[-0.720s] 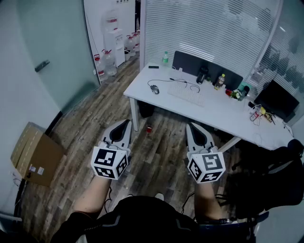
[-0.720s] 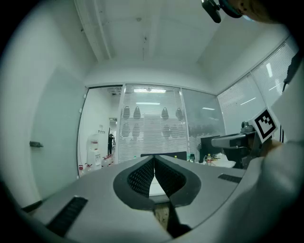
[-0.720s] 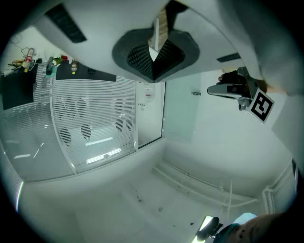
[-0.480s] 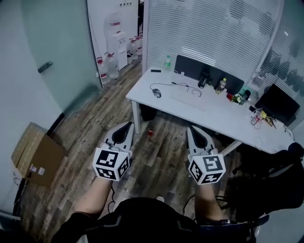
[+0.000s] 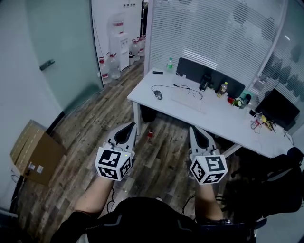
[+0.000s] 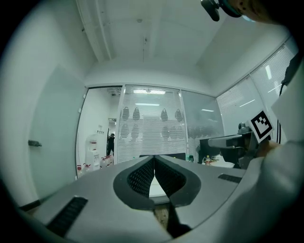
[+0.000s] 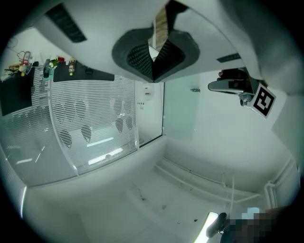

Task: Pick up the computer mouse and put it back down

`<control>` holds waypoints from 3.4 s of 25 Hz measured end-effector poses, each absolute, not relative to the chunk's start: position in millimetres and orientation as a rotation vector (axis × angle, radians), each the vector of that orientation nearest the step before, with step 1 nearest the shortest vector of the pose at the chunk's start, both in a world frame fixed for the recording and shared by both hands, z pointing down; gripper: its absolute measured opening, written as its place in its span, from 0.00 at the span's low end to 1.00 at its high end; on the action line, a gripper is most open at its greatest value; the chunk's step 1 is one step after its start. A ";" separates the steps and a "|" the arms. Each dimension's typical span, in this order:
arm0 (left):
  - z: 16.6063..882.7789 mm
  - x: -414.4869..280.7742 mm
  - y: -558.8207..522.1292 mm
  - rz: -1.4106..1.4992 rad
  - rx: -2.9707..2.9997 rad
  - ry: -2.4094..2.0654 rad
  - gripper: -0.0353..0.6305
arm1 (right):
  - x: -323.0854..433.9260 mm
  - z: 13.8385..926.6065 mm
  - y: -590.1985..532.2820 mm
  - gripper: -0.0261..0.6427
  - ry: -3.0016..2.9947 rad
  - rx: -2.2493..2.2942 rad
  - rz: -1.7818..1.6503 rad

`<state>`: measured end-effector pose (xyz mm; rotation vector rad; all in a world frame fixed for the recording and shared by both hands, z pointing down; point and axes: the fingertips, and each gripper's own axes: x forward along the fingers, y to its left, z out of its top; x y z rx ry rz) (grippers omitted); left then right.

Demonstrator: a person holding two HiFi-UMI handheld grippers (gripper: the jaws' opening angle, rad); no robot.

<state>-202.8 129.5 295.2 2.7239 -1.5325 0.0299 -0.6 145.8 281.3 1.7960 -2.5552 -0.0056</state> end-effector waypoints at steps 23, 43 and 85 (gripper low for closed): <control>292.2 -189.4 120.1 0.006 2.777 -1.485 0.10 | 2.8 280.0 131.8 0.04 -2.579 1.775 -0.035; 292.0 -179.2 115.2 -0.015 2.816 -1.396 0.53 | -5.5 278.9 124.0 0.51 -2.641 1.685 -0.049; 326.8 -106.2 -45.3 0.074 2.829 -1.351 0.53 | 58.4 316.7 -16.7 0.53 -2.617 1.622 -0.011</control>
